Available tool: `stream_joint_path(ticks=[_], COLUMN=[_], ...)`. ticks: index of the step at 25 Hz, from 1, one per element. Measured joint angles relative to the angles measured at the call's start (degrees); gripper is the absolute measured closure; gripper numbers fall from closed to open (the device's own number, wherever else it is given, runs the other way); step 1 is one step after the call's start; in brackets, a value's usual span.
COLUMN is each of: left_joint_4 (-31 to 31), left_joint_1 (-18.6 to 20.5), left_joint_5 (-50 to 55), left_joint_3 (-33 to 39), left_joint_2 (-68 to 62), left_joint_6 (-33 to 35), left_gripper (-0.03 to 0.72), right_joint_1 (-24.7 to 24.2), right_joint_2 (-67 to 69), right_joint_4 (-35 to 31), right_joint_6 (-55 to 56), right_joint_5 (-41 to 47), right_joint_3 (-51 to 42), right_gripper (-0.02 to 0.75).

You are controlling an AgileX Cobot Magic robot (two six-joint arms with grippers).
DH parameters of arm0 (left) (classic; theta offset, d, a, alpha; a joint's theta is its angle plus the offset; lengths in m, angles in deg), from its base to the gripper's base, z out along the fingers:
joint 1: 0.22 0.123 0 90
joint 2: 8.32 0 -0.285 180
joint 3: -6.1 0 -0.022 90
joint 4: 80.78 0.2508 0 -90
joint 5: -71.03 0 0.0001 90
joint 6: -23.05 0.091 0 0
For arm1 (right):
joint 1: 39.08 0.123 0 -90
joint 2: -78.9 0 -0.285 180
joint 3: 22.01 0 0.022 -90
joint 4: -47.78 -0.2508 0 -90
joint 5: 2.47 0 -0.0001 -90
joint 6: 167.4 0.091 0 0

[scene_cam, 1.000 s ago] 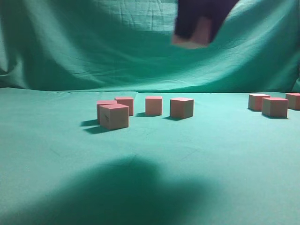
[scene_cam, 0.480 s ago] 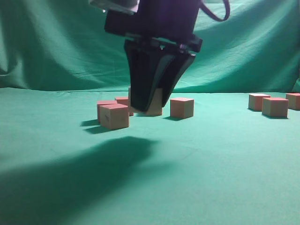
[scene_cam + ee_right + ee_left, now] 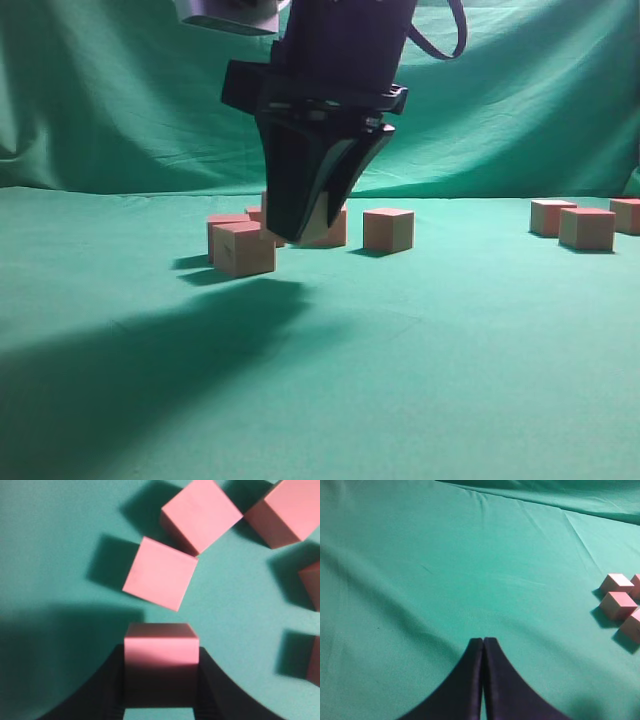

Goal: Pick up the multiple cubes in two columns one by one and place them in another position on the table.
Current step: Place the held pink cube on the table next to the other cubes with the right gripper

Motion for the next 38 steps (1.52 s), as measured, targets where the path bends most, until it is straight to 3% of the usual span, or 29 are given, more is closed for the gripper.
stream_joint_path(ticks=[27,33,37,38], left_joint_4=[0.0,0.0,0.0,0.0], left_joint_1=[0.0,0.0,0.0,0.0], left_joint_5=[0.0,0.0,0.0,0.0], left_joint_3=[0.0,0.0,0.0,0.0], left_joint_2=[0.0,0.0,0.0,0.0], left_joint_6=[0.0,0.0,0.0,0.0], left_gripper=[0.688,0.688,0.688,0.688], right_joint_1=[0.0,0.0,0.0,0.0], right_joint_2=[3.5,3.8,3.8,3.8], right_joint_4=[2.2,2.3,2.3,2.3], right_joint_6=[0.0,0.0,1.1,1.7], right_joint_5=[-0.3,3.5,13.0,15.3], right_joint_3=[0.1,1.5,8.1,10.2], right_gripper=[0.474,0.124,0.095,0.052])
